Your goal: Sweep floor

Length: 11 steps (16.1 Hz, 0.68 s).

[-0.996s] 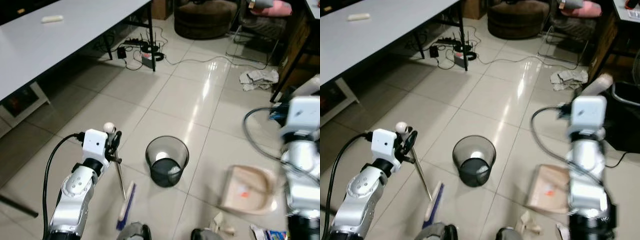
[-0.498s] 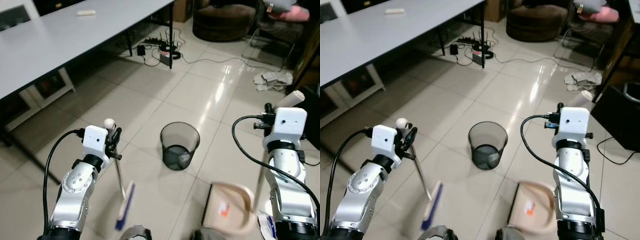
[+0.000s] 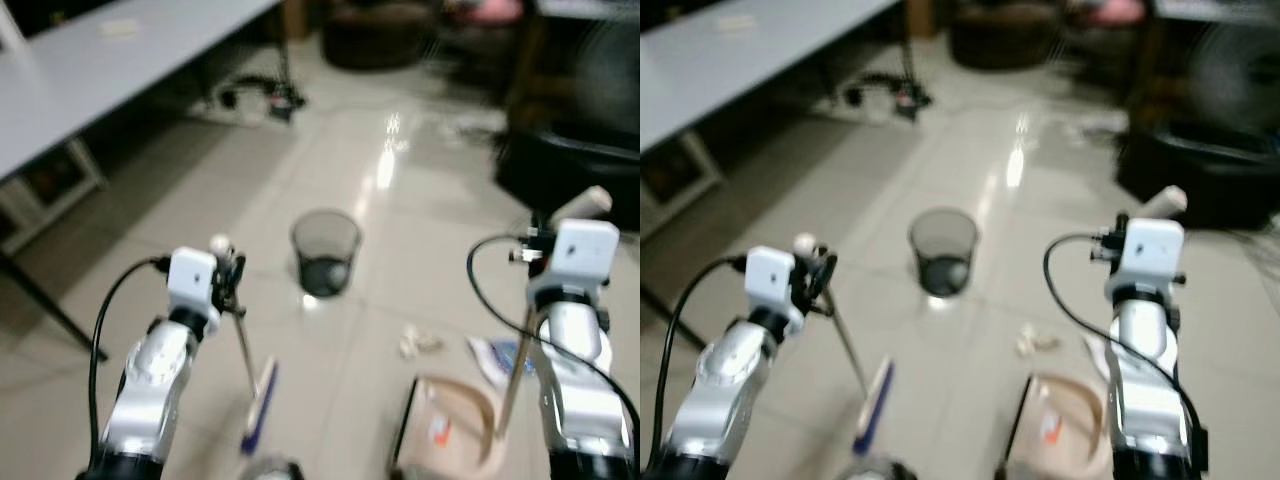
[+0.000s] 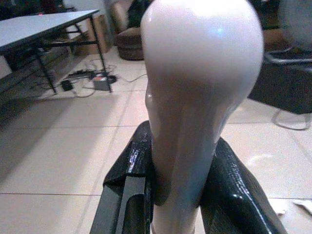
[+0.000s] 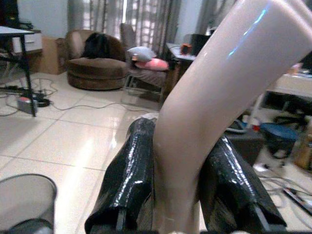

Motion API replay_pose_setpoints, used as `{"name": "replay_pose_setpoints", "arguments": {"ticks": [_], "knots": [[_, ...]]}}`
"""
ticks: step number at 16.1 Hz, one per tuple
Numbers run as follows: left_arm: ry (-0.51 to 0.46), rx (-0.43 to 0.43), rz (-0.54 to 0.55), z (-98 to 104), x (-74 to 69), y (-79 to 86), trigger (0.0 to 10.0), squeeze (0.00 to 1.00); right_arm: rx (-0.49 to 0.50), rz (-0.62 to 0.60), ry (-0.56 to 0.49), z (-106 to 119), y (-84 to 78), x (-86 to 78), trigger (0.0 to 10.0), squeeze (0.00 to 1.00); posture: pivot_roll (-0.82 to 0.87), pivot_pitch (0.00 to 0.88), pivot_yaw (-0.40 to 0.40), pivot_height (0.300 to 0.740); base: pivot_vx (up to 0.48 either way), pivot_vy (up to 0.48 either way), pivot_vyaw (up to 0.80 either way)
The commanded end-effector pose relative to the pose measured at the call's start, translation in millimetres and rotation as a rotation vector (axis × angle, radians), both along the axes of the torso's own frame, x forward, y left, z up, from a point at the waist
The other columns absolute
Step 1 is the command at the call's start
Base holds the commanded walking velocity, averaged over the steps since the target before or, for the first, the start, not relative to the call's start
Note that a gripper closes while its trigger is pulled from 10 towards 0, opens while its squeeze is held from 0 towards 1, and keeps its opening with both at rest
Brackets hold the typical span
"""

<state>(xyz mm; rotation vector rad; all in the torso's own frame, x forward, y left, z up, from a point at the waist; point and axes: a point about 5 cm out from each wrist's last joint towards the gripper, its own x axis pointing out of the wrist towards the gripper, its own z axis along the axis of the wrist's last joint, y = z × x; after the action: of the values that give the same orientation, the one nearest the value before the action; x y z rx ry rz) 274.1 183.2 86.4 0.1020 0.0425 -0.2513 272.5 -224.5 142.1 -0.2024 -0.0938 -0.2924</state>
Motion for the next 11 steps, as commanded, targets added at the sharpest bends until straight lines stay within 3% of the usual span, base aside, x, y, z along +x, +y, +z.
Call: {"name": "replay_pose_setpoints", "arguments": {"ticks": [1,4,8,11], "knots": [[-0.027,-0.003,0.031,4.8,-1.3,2.7,10.0,0.00,0.032,0.043,-0.016,5.1,7.0,4.7,10.0,0.00,0.00,0.033,0.057,0.740,0.000,0.000,0.00],[-0.046,-0.009,0.068,9.5,2.4,5.7,10.0,0.00,0.084,0.071,-0.020,2.2,11.3,10.6,10.0,0.00,0.01,0.032,0.049,0.740,0.000,0.000,0.00],[-0.072,0.025,0.039,16.7,5.4,2.3,10.0,0.00,0.112,0.070,-0.037,3.0,16.7,12.7,10.0,0.00,0.02,0.050,0.057,0.740,0.000,0.000,0.00],[-0.080,0.033,0.025,19.8,9.7,-2.7,10.0,0.00,0.119,0.058,-0.026,-0.3,14.9,12.3,10.0,0.00,0.02,0.059,0.068,0.740,0.000,-0.346,0.00]]}}
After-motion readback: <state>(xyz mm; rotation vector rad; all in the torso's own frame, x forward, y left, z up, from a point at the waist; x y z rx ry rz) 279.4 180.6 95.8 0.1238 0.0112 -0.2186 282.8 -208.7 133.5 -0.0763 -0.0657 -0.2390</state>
